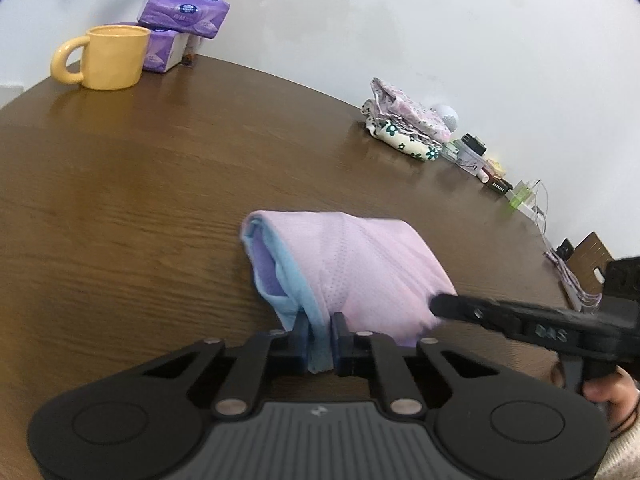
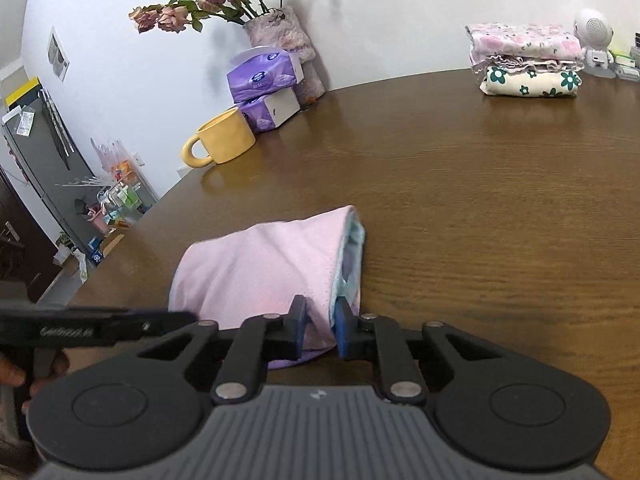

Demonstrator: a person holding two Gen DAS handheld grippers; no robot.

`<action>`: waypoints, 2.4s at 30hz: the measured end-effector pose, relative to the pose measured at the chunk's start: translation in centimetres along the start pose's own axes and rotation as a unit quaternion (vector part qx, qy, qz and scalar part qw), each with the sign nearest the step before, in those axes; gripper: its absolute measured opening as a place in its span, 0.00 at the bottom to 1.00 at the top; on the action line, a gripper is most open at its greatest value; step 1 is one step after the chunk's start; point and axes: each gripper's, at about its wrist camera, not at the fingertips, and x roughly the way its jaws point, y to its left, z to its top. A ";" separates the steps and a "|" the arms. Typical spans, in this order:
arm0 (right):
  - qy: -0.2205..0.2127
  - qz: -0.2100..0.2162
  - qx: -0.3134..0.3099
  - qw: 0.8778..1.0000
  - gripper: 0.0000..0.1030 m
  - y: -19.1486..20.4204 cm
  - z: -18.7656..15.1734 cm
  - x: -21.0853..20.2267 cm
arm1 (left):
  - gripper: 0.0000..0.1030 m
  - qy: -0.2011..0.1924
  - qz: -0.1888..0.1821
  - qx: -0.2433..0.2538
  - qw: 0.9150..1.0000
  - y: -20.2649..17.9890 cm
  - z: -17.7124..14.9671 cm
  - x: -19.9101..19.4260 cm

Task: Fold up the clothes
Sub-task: 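Lift the folded towel with both grippers and carry it toward the clothes stack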

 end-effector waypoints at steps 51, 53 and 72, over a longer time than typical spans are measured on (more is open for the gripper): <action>-0.010 0.130 0.215 0.968 0.08 -5.2 1.9 2.6 | 0.07 -0.015 -0.106 -0.081 0.991 2.9 5.7 2.7; -0.025 0.126 0.202 0.971 0.08 -4.8 2.3 1.8 | 0.07 -0.028 -0.111 -0.073 0.991 2.2 5.9 2.0; -0.165 0.059 0.110 0.978 0.08 -3.8 8.7 -11.3 | 0.07 -0.121 -0.150 0.045 0.980 -12.0 13.1 -1.9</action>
